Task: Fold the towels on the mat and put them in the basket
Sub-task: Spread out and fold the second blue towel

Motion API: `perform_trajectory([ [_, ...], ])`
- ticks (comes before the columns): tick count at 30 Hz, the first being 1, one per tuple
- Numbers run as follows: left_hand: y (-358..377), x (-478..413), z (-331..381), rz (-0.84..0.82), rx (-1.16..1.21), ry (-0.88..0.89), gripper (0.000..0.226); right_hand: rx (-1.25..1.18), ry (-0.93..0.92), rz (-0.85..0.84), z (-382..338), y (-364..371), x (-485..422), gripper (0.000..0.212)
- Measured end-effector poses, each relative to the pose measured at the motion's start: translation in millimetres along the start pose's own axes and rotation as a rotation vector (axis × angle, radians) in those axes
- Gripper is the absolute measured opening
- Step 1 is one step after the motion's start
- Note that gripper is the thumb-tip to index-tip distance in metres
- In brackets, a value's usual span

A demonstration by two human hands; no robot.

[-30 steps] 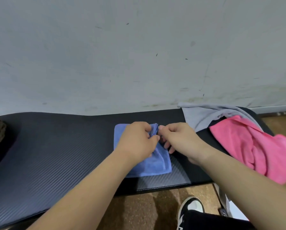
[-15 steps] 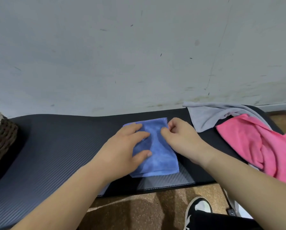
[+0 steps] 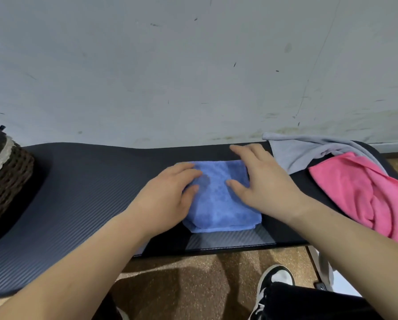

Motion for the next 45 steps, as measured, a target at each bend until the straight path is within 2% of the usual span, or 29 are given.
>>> perform_trajectory([
  [3,-18,7,-10,0.087,-0.003,-0.125,0.035,0.023,-0.161,-0.152,-13,20,8,0.079],
  [6,-11,23,-8,-0.063,0.077,-0.237,0.047,0.047,-0.166,-0.271,-18,37,15,0.086],
  [8,1,35,0,-0.175,0.105,-0.223,0.063,0.042,-0.134,-0.292,-17,40,15,0.089],
  [10,8,41,5,-0.193,0.049,-0.195,0.071,0.03,-0.114,-0.292,-17,40,15,0.09],
  [13,9,40,8,-0.116,-0.079,-0.136,0.061,0.026,-0.098,-0.302,-21,39,14,0.091],
  [16,6,39,12,-0.067,-0.062,-0.059,0.051,0.04,-0.085,-0.318,-24,38,14,0.092],
  [23,7,43,-5,-0.155,-0.056,-0.112,0.051,0.063,-0.052,-0.505,-16,48,22,0.081],
  [24,5,41,-3,-0.138,-0.091,-0.102,0.048,0.066,-0.052,-0.515,-14,48,22,0.082],
  [26,-5,33,3,-0.004,-0.139,-0.051,0.046,0.071,-0.052,-0.515,-14,50,23,0.083],
  [28,-8,23,10,0.119,-0.145,0.061,0.042,0.077,-0.057,-0.507,-15,52,23,0.083],
  [29,-3,17,10,0.118,-0.146,0.12,0.046,0.073,-0.061,-0.505,-16,52,23,0.084],
  [31,14,7,3,-0.055,-0.133,0.128,0.069,0.056,-0.066,-0.508,-17,50,24,0.084],
  [33,29,4,-11,-0.25,-0.141,0.029,0.093,0.056,-0.056,-0.507,-14,44,24,0.084],
  [35,36,5,-17,-0.311,-0.183,-0.011,0.101,0.075,-0.028,-0.509,-8,35,23,0.082],
  [39,40,7,-15,-0.255,-0.208,0.005,0.095,0.089,0.006,-0.581,4,30,27,0.08],
  [42,26,9,-11,-0.008,-0.152,-0.014,0.084,0.115,-0.006,-0.609,5,36,32,0.086],
  [44,10,8,-11,0.139,-0.192,-0.149,0.079,0.097,-0.005,-0.596,5,37,32,0.087],
  [45,6,8,-13,0.137,-0.233,-0.239,0.073,0.086,-0.005,-0.587,5,37,31,0.088],
])
Point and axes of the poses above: each hand's wrist, its own x-axis away from the middle knuckle, its own y-axis out of the palm, z = x × y, the point moved 7 cm from there along -x, towards the middle knuckle, and after that the axes turned 4 degrees about z, right-handed, at the moved point
